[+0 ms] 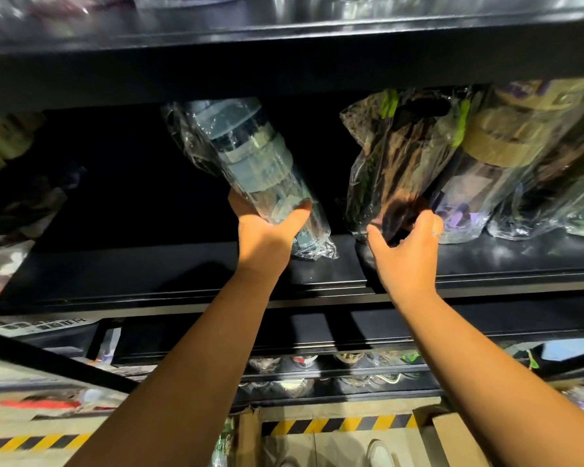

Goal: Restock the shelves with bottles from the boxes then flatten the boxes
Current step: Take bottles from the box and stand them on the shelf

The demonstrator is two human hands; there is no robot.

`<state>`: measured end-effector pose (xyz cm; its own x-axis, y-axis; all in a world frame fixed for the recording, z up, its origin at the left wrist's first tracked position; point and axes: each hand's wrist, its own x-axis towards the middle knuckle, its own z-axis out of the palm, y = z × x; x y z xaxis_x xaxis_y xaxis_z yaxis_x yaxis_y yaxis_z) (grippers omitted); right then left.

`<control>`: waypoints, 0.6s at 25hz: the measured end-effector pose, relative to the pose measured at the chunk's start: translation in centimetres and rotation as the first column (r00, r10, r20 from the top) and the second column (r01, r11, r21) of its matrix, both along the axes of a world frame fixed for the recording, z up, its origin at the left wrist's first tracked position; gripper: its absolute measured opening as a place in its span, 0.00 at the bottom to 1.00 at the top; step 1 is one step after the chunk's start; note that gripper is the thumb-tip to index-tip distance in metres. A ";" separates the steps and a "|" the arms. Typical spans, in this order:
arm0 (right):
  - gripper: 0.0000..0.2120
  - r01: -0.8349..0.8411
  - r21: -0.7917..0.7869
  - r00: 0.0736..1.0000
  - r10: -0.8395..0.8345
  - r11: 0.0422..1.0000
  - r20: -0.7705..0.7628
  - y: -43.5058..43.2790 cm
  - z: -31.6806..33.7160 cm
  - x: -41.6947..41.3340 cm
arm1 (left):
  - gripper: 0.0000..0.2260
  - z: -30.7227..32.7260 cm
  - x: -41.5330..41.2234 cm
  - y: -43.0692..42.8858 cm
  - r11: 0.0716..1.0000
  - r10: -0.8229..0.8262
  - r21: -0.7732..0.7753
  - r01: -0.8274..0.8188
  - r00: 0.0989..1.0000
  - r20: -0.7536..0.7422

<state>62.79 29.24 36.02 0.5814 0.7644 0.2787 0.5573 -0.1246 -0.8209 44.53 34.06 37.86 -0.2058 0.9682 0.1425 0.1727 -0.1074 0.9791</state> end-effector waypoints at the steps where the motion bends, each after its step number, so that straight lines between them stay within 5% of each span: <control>1: 0.26 0.010 0.045 1.000 -0.010 0.999 -0.009 -0.5 0.1 -0.1 | 0.18 0.0 0.2 0.1 0.999 0.012 -0.043 -0.014 0.999 -0.034; 4: 0.17 -0.105 0.239 0.991 0.080 0.965 0.111 -3.4 0.0 -1.8 | 0.30 0.3 0.5 -0.6 0.994 0.108 0.031 -0.104 0.977 -0.186; 6: 0.17 -0.254 0.082 0.947 0.231 0.964 0.225 -5.0 -0.3 -4.0 | 0.31 0.6 0.8 -1.1 0.984 0.177 0.075 -0.164 0.957 -0.231; 9: 0.31 -0.288 -0.408 0.841 0.433 0.866 0.324 -5.1 -0.5 -7.3 | 0.31 2.1 1.4 -1.9 0.963 0.269 0.034 -0.268 0.935 -0.231; 15: 0.31 -0.364 -0.467 0.843 0.498 0.806 0.201 -4.1 0.4 -9.4 | 0.29 3.3 2.2 -1.7 0.946 0.234 -0.167 -0.277 0.943 -0.235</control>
